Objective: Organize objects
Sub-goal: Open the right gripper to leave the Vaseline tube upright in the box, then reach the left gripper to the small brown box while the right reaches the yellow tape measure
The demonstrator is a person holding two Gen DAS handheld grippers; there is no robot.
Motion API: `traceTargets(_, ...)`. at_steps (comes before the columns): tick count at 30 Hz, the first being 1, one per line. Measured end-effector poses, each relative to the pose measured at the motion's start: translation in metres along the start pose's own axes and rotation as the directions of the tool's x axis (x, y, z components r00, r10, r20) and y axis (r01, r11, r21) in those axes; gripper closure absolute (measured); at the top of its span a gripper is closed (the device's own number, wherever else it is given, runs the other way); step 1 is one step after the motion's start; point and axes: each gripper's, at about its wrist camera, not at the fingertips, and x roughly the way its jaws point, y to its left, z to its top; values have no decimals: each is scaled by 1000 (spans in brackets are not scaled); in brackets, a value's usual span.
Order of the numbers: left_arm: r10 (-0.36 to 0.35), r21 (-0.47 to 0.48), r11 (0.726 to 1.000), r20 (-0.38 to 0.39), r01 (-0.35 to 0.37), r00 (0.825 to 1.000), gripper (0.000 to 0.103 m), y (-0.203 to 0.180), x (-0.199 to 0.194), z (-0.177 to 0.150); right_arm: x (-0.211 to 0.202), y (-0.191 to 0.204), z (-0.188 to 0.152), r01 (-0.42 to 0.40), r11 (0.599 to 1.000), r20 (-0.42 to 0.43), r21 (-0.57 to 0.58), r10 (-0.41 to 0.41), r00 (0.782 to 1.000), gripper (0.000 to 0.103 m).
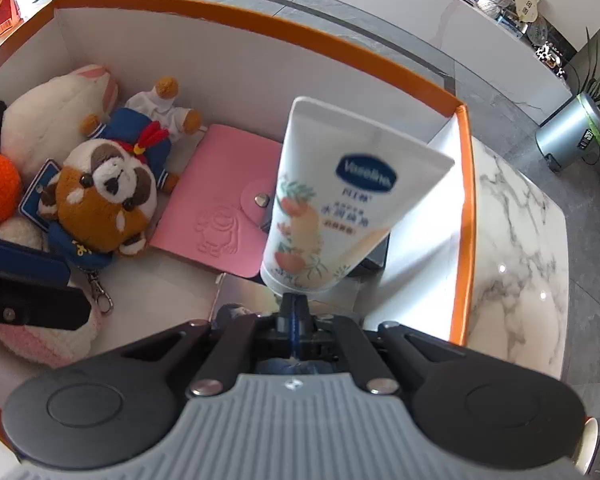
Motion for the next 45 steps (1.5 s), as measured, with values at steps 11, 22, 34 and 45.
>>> traceTargets(11,-1,-2,1000,-1,1,1000,74,-3,0,-6,-5,-12,9,-52,998,-55,-22,51,997,101)
traceTargets(22,-37,29,999,36,36,999,74,-15,-21,-16,-49,-23,-6,-109,994,7,24,109,994,99)
traceTargets(34,12,136,990,181,-37,983,51,-71,-84,-76,-158,-19,-78,-220,971,319,96,179,931,71)
traceTargets(45,191,54,976,250,-211,949,24,-84,-47,-127,-135,-9,-180,-209,953,379,220,114,918,50)
